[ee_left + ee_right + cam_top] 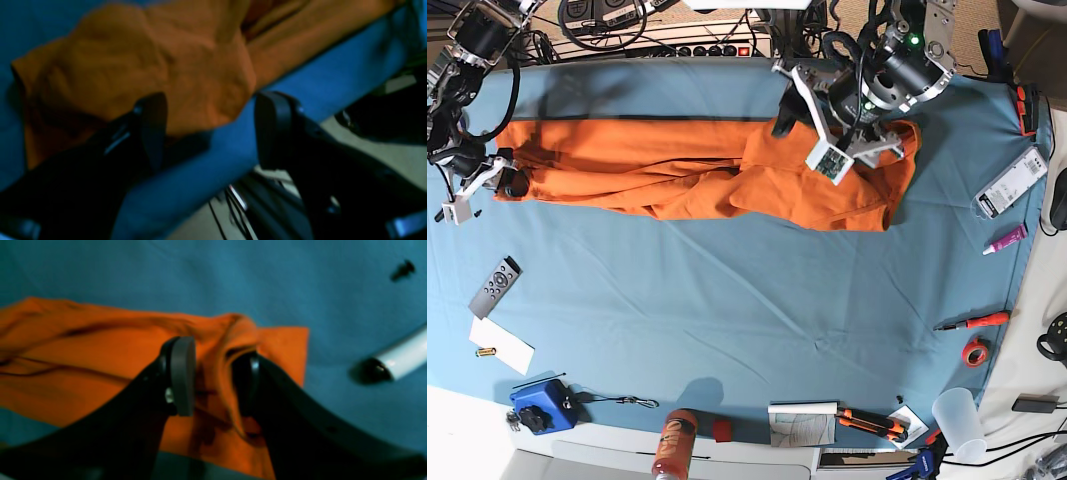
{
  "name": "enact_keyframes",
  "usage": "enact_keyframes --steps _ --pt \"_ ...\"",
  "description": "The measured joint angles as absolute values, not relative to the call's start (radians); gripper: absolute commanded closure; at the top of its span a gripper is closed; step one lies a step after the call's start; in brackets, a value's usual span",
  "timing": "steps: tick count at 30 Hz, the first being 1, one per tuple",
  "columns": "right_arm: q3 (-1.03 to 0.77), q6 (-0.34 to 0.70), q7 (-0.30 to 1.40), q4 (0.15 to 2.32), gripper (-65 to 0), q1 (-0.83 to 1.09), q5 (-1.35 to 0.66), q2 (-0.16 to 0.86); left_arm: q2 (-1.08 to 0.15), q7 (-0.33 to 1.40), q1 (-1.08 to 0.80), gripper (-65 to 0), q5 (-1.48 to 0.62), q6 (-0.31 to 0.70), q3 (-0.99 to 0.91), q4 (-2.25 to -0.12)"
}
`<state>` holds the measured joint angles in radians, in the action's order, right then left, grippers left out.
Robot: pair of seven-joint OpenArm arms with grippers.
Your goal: Layout the t-shirt on the table in an organized manner, then fold the t-shirt properly
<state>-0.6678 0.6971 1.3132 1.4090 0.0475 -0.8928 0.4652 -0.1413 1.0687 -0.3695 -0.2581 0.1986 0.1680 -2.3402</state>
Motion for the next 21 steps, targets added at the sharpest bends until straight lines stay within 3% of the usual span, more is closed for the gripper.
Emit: enact_keyframes --steps 5,8,16,21 --pt "-0.725 0.697 1.313 1.409 -20.6 0.047 -0.908 0.465 -0.142 1.016 -0.305 -40.5 -0.178 0.097 0.168 -2.340" --pt "-0.777 0.697 1.314 1.409 -20.6 0.046 -0.911 0.466 -0.141 1.005 -0.281 -40.5 -0.184 0.099 0.168 -2.316" --pt "-0.945 0.697 1.333 1.408 -20.6 0.045 -1.004 0.467 -0.141 0.982 -0.170 -40.5 -0.196 0.130 0.169 -1.939" --pt "-0.989 0.697 1.347 1.409 -20.6 0.047 -1.000 0.468 -0.142 0.978 -0.140 -40.5 -0.196 0.131 0.169 -1.874"
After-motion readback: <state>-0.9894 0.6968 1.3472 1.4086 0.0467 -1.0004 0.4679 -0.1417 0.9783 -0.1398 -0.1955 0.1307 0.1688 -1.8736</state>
